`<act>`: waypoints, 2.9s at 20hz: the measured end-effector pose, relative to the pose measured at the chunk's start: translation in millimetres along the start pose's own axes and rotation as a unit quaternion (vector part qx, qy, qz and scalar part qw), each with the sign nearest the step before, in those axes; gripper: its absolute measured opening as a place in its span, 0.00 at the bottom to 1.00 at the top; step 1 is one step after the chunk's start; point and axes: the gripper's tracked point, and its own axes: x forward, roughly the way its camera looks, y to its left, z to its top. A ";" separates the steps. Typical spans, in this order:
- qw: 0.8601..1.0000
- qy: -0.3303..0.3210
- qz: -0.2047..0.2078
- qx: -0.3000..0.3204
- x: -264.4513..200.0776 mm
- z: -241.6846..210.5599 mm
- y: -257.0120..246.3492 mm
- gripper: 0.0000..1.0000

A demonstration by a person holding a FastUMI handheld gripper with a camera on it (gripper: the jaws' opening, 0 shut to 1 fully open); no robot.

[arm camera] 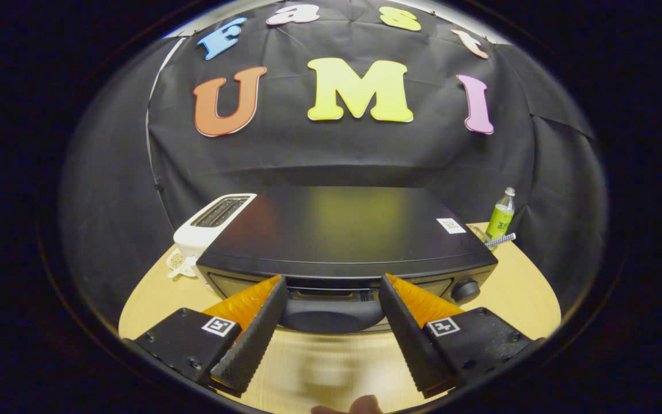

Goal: Open the toaster oven, put the food inside, and close the toaster oven door.

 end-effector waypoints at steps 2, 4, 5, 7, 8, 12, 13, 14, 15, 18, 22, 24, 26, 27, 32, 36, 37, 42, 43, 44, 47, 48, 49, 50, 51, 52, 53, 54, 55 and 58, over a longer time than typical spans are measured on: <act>1.000 0.004 0.003 0.002 -11.5 -9.9 0.6 1.00; 1.000 0.011 0.006 0.014 -25.2 -26.3 -0.5 1.00; 1.000 0.020 0.009 0.015 -32.1 -36.5 -0.1 1.00; 0.999 0.035 0.012 0.016 -42.8 -54.9 0.2 1.00; 0.999 0.043 0.014 0.008 -49.0 -63.8 -0.6 1.00; 0.998 0.062 0.020 -0.003 -59.6 -95.2 -1.2 1.00; 0.997 0.069 0.021 -0.004 -62.0 -102.1 -1.4 1.00; 0.997 0.076 0.022 -0.006 -63.3 -109.5 -0.8 1.00; 0.996 0.084 0.022 -0.004 -64.8 -117.0 -1.0 1.00; 0.991 0.129 0.030 0.008 -67.3 -147.6 0.0 1.00; 0.993 0.110 0.044 0.010 -92.8 -129.8 -2.6 1.00; 0.995 0.084 0.056 0.000 -113.1 -104.7 -6.1 1.00; 0.995 0.066 0.080 0.000 -138.0 -81.3 -8.0 1.00; 0.993 0.062 0.098 0.004 -151.4 -69.8 -7.8 1.00; 0.984 0.071 0.164 0.014 -195.6 -41.3 -9.8 1.00; 0.970 0.112 0.214 0.017 -218.1 -52.6 13.7 1.00; 0.964 0.129 0.231 0.019 -222.1 -60.1 24.2 1.00; 0.924 0.224 0.307 0.030 -227.6 -119.8 85.8 1.00; 0.918 0.238 0.315 0.031 -224.9 -130.5 96.0 1.00; 0.909 0.256 0.325 0.038 -225.6 -142.2 109.1 1.00; 0.878 0.319 0.344 0.098 -227.5 -169.7 140.9 1.00; 0.870 0.336 0.343 0.112 -223.6 -178.4 148.3 0.99; 0.863 0.351 0.342 0.126 -219.9 -186.5 155.3 0.99; 0.853 0.369 0.339 0.145 -217.0 -193.3 161.1 0.98; 0.846 0.382 0.335 0.164 -217.4 -197.9 166.2 0.98; 0.841 0.393 0.329 0.176 -211.8 -203.3 171.4 0.95; 0.837 0.399 0.324 0.187 -207.1 -209.4 176.0 0.94; 0.834 0.405 0.320 0.197 -204.1 -212.4 177.6 0.91; 0.828 0.414 0.314 0.209 -200.7 -215.1 180.0 0.87; 0.809 0.440 0.300 0.251 -194.7 -219.3 184.4 0.72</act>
